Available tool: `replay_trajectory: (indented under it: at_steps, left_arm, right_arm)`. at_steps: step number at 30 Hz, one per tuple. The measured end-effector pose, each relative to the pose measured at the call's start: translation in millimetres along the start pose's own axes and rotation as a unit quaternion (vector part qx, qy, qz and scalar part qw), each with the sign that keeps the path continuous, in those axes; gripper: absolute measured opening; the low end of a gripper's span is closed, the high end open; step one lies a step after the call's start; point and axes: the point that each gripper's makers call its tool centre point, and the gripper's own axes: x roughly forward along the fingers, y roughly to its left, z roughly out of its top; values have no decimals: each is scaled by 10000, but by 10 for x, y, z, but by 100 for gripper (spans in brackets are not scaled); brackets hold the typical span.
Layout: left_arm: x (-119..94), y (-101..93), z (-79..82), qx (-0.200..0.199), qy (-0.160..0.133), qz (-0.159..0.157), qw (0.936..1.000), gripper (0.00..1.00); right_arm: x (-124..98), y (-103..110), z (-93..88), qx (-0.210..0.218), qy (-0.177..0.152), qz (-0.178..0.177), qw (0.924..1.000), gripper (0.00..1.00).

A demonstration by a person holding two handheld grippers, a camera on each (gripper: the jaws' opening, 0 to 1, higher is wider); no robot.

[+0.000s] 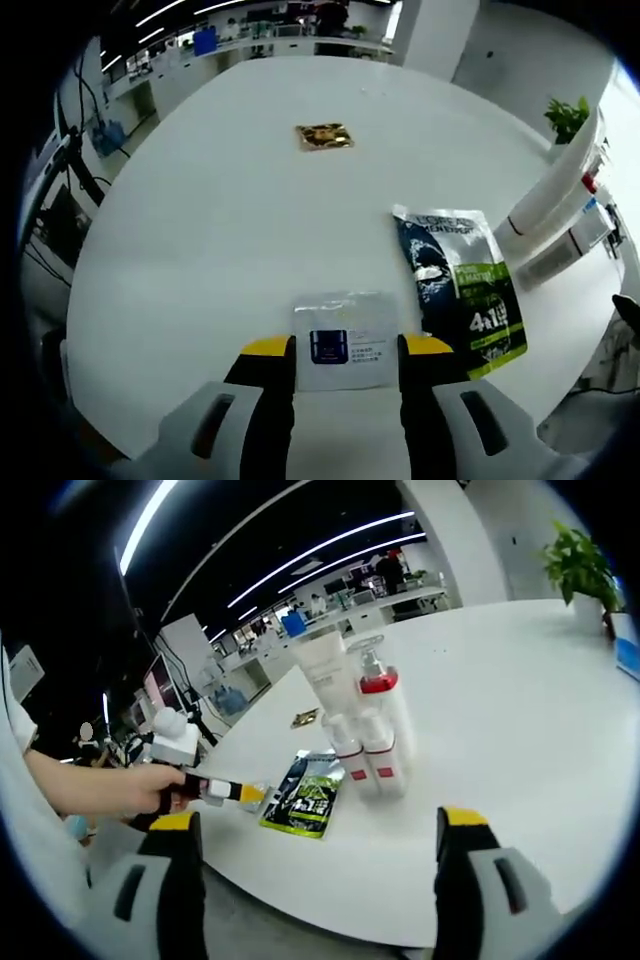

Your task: Arrange the skincare products in the storage area until every visible bottle or jar stands upright without overlapping.

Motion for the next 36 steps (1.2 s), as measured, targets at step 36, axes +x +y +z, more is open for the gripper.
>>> replay_trajectory:
  at_steps: [36]
  left_arm:
    - [-66, -52, -12, 182, -5, -142, 9997, 47]
  right_arm:
    - [2, 6, 12, -35, 1, 14, 10000, 97]
